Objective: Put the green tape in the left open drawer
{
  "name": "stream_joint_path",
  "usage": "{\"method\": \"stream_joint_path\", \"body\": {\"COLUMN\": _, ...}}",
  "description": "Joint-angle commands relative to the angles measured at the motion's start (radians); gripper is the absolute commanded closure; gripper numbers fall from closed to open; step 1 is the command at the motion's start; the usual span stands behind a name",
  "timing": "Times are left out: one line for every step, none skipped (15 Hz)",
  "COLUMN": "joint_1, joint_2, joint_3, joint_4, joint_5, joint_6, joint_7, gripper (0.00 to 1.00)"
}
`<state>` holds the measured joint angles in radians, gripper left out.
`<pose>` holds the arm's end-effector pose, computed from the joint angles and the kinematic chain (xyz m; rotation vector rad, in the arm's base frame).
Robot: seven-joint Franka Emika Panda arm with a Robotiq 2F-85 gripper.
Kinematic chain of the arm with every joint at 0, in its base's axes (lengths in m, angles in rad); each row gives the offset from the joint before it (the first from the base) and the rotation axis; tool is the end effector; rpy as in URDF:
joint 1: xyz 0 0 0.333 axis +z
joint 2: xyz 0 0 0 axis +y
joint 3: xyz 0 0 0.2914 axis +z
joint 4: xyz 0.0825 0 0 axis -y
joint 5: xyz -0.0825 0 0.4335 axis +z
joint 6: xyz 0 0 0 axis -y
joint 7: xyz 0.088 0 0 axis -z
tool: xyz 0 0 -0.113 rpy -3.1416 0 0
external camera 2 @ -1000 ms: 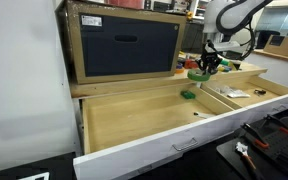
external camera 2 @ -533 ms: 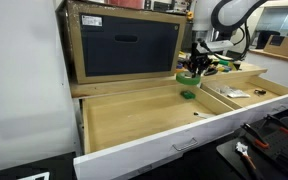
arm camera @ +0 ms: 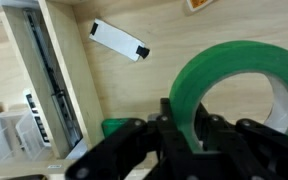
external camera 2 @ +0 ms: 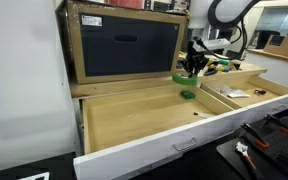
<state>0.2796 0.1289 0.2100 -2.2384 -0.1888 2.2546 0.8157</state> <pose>0.4934 0.2579 0.2388 2.9716 -0.2965 -0.0258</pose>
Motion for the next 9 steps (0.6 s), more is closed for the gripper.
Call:
{"method": "stream_joint_path", "body": {"joint_1": 0.003, "joint_2": -0.001, "joint_3": -0.003, "joint_4": 0.001, "joint_5": 0.002, "joint_6": -0.003, "joint_7": -0.002, "gripper": 0.75}}
{"method": "stream_joint_path", "body": {"joint_1": 0.003, "joint_2": -0.001, "joint_3": -0.003, "joint_4": 0.001, "joint_5": 0.002, "joint_6": -0.003, "joint_7": -0.002, "gripper": 0.75}}
{"method": "stream_joint_path", "body": {"joint_1": 0.003, "joint_2": -0.001, "joint_3": -0.003, "joint_4": 0.001, "joint_5": 0.002, "joint_6": -0.003, "joint_7": -0.002, "gripper": 0.94}}
{"method": "stream_joint_path", "body": {"joint_1": 0.005, "joint_2": 0.014, "joint_3": -0.007, "joint_4": 0.023, "joint_5": -0.018, "joint_6": -0.011, "joint_7": 0.009, "gripper": 0.94}}
{"method": "stream_joint_path", "body": {"joint_1": 0.008, "joint_2": 0.045, "joint_3": -0.005, "joint_4": 0.068, "joint_5": -0.023, "joint_6": -0.024, "joint_7": 0.001, "gripper": 0.94}}
{"method": "stream_joint_path", "body": {"joint_1": 0.012, "joint_2": 0.077, "joint_3": -0.003, "joint_4": 0.113, "joint_5": -0.028, "joint_6": -0.035, "joint_7": -0.009, "gripper": 0.94}}
{"method": "stream_joint_path", "body": {"joint_1": 0.022, "joint_2": 0.112, "joint_3": -0.007, "joint_4": 0.16, "joint_5": -0.059, "joint_6": -0.056, "joint_7": 0.003, "gripper": 0.94}}
{"method": "stream_joint_path", "body": {"joint_1": 0.036, "joint_2": 0.156, "joint_3": -0.006, "joint_4": 0.218, "joint_5": -0.088, "joint_6": -0.075, "joint_7": -0.003, "gripper": 0.94}}
{"method": "stream_joint_path", "body": {"joint_1": 0.05, "joint_2": 0.196, "joint_3": -0.006, "joint_4": 0.271, "joint_5": -0.109, "joint_6": -0.092, "joint_7": -0.014, "gripper": 0.94}}
